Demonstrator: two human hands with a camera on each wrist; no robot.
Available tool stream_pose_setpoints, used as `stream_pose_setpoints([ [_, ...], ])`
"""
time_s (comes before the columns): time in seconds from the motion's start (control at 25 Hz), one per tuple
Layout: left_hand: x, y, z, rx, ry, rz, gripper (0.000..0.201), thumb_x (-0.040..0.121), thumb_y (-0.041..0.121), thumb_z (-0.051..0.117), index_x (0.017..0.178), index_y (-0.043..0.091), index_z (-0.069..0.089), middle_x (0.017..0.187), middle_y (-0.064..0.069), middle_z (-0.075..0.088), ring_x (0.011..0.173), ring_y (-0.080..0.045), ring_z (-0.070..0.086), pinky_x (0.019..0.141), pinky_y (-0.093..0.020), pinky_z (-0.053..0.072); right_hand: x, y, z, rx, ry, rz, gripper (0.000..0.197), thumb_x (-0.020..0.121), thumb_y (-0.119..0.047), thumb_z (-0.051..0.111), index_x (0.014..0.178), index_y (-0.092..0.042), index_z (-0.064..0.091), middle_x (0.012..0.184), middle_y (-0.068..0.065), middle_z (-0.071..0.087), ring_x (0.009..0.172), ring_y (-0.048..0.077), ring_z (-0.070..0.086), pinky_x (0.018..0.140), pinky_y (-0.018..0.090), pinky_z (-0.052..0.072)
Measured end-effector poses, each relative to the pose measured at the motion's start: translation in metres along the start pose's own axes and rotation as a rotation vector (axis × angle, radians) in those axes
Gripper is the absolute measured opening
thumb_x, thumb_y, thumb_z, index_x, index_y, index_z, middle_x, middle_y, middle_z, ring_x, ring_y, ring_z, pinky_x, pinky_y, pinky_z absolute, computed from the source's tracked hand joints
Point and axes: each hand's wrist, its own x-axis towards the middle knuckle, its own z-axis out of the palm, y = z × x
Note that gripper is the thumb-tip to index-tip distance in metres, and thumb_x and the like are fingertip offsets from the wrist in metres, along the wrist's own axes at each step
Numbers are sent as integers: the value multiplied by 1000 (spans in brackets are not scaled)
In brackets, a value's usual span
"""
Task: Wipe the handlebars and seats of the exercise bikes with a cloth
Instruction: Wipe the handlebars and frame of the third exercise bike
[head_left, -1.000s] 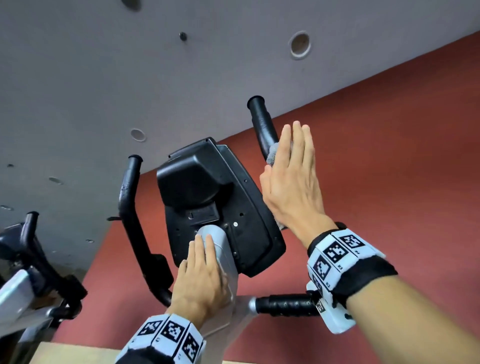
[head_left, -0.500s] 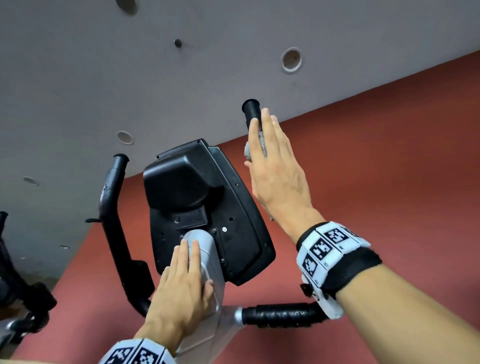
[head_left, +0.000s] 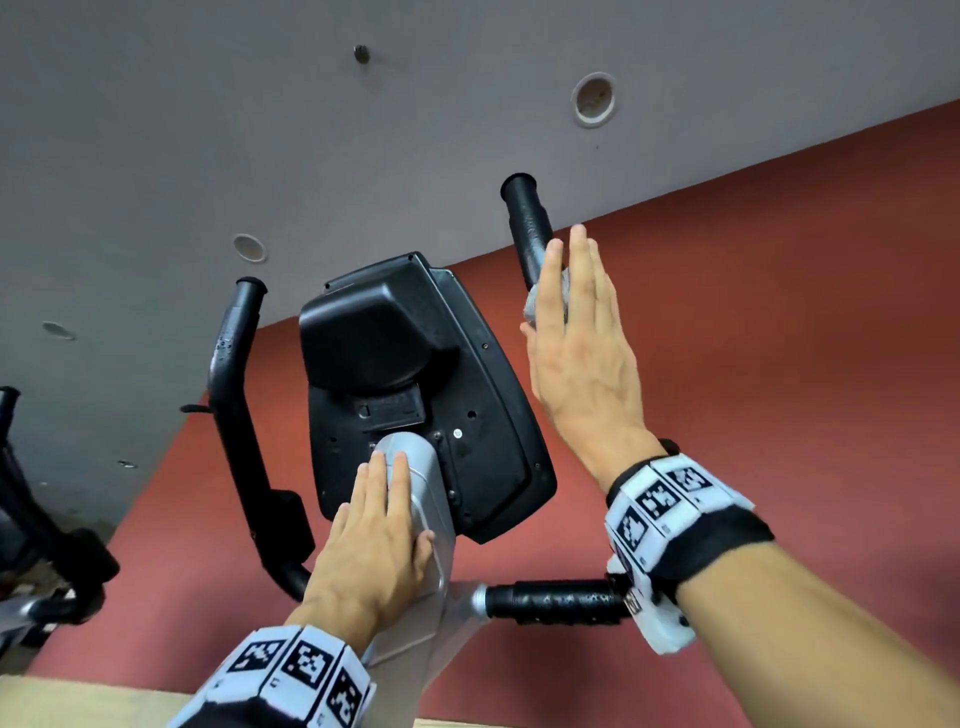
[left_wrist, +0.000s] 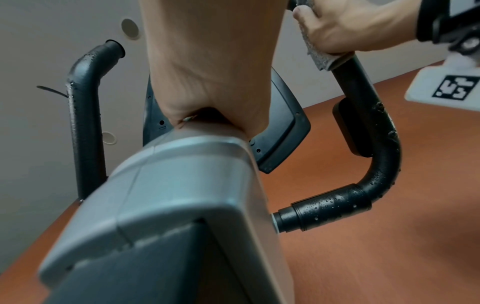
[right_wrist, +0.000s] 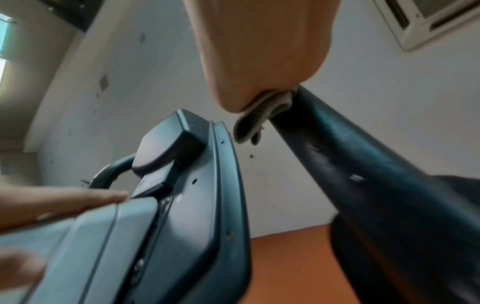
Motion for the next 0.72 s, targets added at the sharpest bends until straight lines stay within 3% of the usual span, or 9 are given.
stream_pose_setpoints([
  [0.16, 1, -1, 0, 5, 14, 1, 81, 108, 42, 32, 157, 9, -23, 167, -12, -25, 157, -28, -14, 127, -40, 11, 30, -12, 2, 71, 25, 18, 59, 108, -17, 46, 156, 9, 21, 162, 31, 24, 151, 42, 27, 120, 48, 34],
  [0.32, 1, -4, 1, -5, 15, 17, 81, 108, 41, 33, 158, 8, -21, 167, -14, -23, 156, -30, -13, 127, -42, 13, -12, 3, -3, 46, -17, 21, 65, 108, -20, 44, 157, 8, 12, 165, 29, 15, 154, 38, 19, 124, 45, 28],
  [0.52, 5, -7, 9, -87, 72, 40, 81, 106, 39, 37, 160, 8, -16, 168, -13, -18, 157, -29, -12, 127, -42, 10, 26, -10, 4, 47, 36, 37, 61, 104, -15, 53, 154, 9, 28, 160, 31, 28, 150, 40, 31, 123, 46, 30],
  [0.72, 5, -9, 11, -99, 106, 52, 81, 106, 38, 40, 160, 6, -12, 169, -15, -13, 157, -30, -10, 127, -42, 13, -28, 9, 4, -1, 15, 9, 71, 103, -4, 55, 158, 5, 11, 165, 28, 16, 155, 38, 19, 124, 45, 27],
])
